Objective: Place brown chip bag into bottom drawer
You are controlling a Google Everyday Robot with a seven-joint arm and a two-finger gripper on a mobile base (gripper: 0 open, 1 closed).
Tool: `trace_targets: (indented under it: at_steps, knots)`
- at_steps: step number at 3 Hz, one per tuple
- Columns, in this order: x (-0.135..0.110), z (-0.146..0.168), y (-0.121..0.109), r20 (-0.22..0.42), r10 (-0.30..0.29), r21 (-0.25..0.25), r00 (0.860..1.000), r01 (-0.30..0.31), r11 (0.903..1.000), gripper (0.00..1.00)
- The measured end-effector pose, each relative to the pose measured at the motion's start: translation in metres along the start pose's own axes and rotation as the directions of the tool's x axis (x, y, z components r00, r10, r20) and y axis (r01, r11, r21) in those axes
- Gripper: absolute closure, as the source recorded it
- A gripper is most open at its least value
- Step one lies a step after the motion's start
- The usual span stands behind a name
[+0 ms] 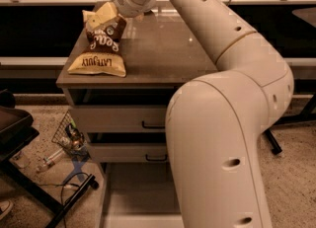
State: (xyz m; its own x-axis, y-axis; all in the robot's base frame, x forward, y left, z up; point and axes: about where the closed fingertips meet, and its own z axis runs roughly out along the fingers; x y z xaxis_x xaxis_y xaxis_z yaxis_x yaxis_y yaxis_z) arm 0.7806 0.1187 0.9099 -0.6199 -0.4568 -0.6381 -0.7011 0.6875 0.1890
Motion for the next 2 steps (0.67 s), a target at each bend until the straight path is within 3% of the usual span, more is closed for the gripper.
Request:
trace_targets:
  at_steps: [1, 2]
  knots:
    - [-0.006, 0.025, 0.026, -0.042, 0.014, -0.015, 0.999, -0.015, 0.9998, 0.00]
    - [-0.001, 0.053, 0.041, -0.100, 0.019, -0.005, 0.995, -0.020, 0.9998, 0.16]
